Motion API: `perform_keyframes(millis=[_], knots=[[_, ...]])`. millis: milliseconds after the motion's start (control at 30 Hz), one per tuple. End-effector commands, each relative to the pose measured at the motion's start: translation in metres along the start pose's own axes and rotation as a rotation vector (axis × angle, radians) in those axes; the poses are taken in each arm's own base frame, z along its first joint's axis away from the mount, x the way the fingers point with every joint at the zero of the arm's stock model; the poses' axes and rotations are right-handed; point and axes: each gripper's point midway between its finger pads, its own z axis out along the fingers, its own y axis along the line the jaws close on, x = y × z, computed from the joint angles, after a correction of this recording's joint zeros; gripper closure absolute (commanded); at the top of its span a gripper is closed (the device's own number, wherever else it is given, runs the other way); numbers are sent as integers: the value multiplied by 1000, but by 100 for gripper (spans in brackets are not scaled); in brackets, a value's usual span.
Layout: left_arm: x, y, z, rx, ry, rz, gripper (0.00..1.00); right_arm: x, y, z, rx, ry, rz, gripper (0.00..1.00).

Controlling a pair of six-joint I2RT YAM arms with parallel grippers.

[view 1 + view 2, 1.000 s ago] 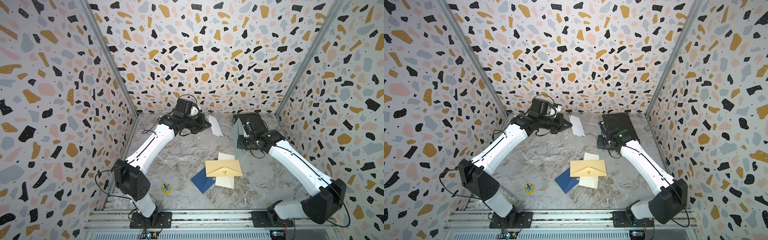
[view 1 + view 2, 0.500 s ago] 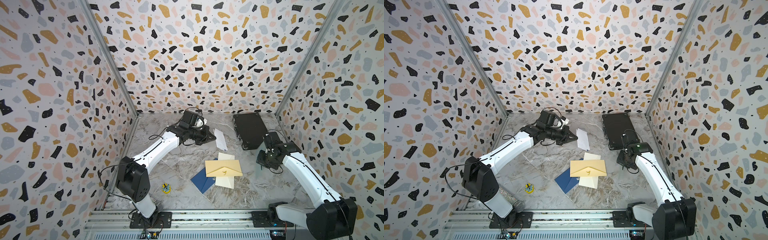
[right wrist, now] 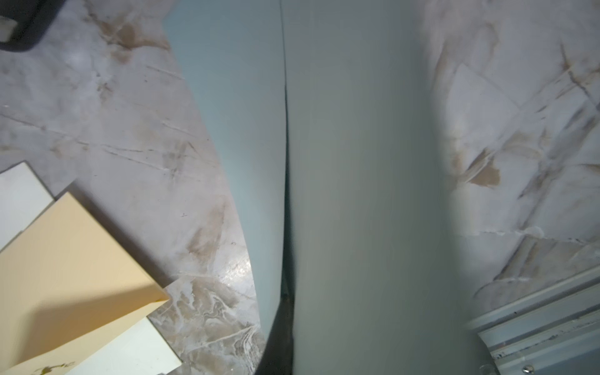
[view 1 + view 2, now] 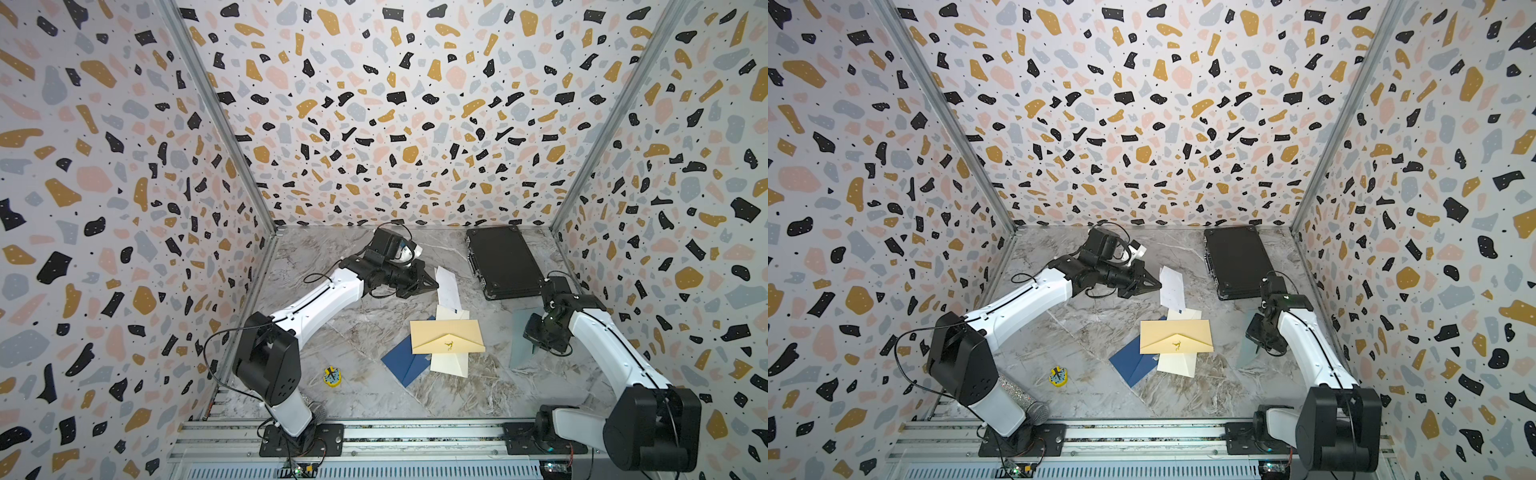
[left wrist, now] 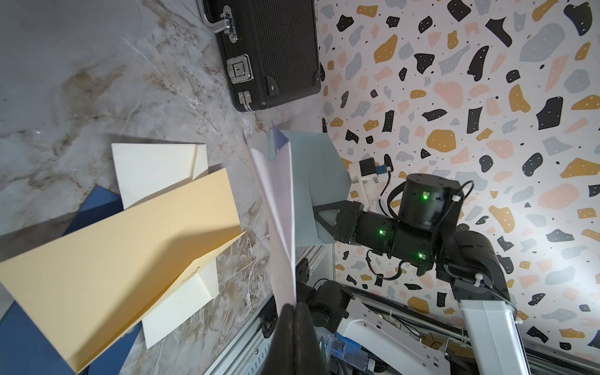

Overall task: Take the letter paper out of the envelope
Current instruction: Place the envelope at the center of the board.

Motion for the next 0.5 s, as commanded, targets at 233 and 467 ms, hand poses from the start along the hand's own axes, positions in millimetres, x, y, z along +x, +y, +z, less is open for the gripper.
perform_keyframes(millis=[233,467], knots=[[2,-17,-9,33,-10,75,100,-22,-38,14,259,-18,-50,56],[3,-14,-8,21,-4,72,100,-36,-36,2,262,-64,-30,52]])
